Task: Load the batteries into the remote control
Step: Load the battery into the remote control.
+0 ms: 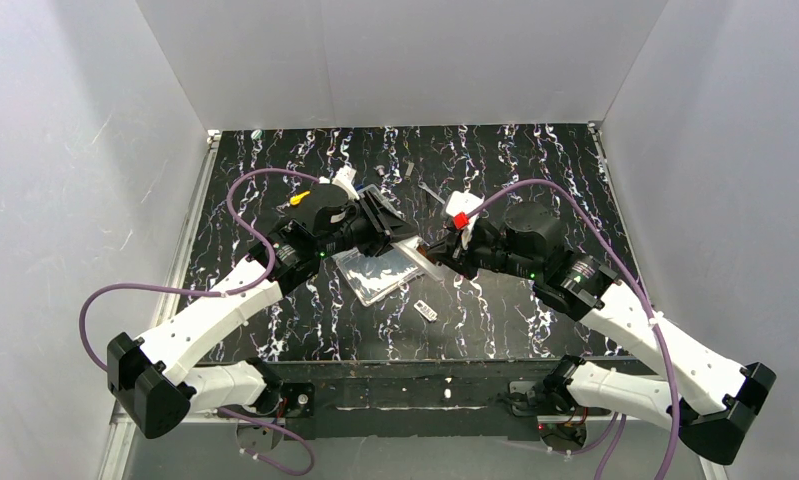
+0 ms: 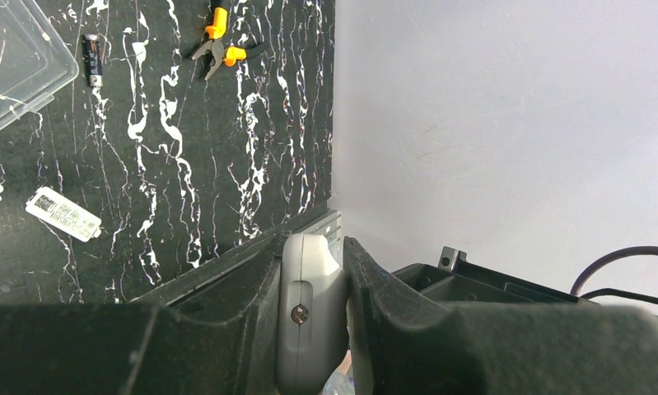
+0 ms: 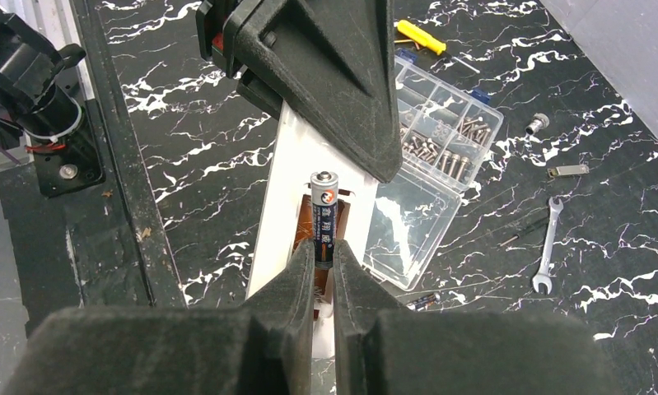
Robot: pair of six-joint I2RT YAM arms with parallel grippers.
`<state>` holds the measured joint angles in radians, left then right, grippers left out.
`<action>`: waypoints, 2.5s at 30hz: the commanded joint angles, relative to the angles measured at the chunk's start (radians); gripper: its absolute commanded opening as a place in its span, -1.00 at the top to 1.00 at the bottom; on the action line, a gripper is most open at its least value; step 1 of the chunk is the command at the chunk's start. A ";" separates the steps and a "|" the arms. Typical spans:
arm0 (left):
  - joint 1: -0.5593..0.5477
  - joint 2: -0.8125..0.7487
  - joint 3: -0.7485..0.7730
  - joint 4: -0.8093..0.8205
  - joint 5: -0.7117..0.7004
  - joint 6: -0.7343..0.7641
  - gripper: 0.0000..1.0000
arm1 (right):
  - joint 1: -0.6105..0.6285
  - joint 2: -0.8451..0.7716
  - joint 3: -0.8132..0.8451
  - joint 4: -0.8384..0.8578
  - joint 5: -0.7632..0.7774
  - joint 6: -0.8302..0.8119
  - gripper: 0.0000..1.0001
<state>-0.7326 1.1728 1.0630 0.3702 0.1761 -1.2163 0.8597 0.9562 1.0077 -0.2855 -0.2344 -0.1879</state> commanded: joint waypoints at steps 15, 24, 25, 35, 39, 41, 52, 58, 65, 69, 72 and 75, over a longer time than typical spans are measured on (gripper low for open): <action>-0.003 -0.022 -0.010 0.043 0.013 -0.015 1.00 | 0.013 -0.017 0.002 0.012 0.057 -0.015 0.58; -0.003 -0.018 -0.016 0.048 0.013 -0.027 1.00 | 0.015 -0.019 0.002 0.014 0.067 -0.015 0.44; -0.002 -0.017 -0.016 0.051 0.013 -0.029 1.00 | 0.015 -0.018 0.003 0.013 0.066 -0.015 0.44; -0.003 -0.019 -0.025 0.056 0.016 -0.035 1.00 | 0.018 -0.024 0.007 0.011 0.080 -0.020 0.43; -0.003 -0.019 -0.029 0.059 0.020 -0.041 1.00 | 0.018 -0.025 0.015 0.014 0.079 -0.021 0.38; -0.002 -0.018 -0.029 0.058 0.021 -0.042 1.00 | 0.018 -0.027 0.019 0.013 0.083 -0.022 0.35; -0.003 -0.015 -0.027 0.056 0.029 -0.043 1.00 | 0.019 -0.049 0.020 0.031 0.066 -0.011 0.24; -0.002 -0.001 -0.035 0.136 0.101 0.002 1.00 | 0.019 -0.094 0.006 0.098 0.070 0.020 0.19; -0.002 0.010 -0.092 0.331 0.201 0.053 1.00 | 0.018 -0.114 0.034 0.081 0.101 0.004 0.15; -0.003 0.012 -0.116 0.414 0.248 0.088 1.00 | 0.019 -0.125 0.042 0.059 0.115 -0.011 0.15; -0.003 0.014 -0.125 0.440 0.283 0.116 1.00 | 0.018 -0.140 0.038 0.049 0.118 -0.026 0.14; -0.002 0.017 -0.129 0.445 0.298 0.127 1.00 | 0.018 -0.145 0.033 0.028 0.111 -0.035 0.15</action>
<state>-0.7326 1.2034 0.9310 0.7090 0.3965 -1.1339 0.8730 0.8379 1.0046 -0.2459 -0.1326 -0.1955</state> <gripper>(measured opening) 0.256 0.426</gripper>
